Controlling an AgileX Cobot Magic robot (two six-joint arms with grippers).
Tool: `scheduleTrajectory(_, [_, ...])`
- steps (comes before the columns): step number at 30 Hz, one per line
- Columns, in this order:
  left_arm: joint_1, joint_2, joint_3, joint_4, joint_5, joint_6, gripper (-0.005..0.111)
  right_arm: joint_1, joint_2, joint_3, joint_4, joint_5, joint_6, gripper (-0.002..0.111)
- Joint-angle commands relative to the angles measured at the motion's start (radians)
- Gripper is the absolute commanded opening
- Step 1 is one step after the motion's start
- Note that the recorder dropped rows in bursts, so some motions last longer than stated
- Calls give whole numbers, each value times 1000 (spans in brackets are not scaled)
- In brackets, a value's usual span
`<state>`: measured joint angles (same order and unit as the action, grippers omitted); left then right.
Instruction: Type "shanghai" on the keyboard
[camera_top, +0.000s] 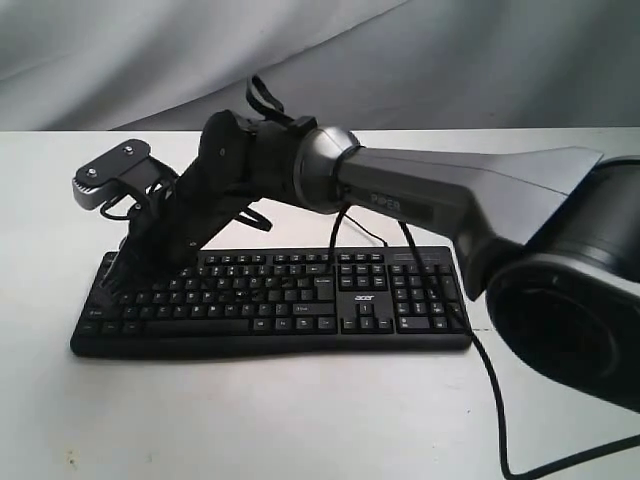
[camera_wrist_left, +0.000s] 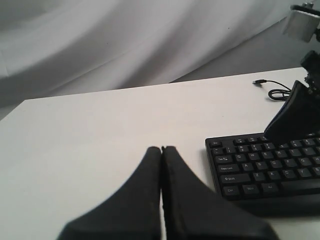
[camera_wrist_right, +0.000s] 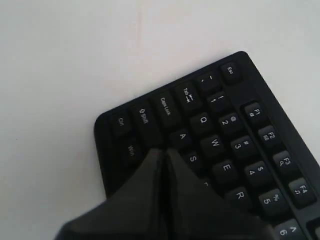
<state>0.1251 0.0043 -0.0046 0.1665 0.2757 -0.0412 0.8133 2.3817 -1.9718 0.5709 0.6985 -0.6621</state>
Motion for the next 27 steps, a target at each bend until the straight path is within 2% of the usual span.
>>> scheduleTrajectory(1, [-7, -4, 5, 0, -10, -4, 0, -8, 25, -8, -14, -63, -10, 0])
scheduleTrajectory(17, [-7, -4, 5, 0, -10, -4, 0, 15, 76, -8, -10, -189, -21, 0])
scheduleTrajectory(27, [-7, -4, 5, 0, -10, -4, 0, 26, 81, -8, -24, -184, -21, 0])
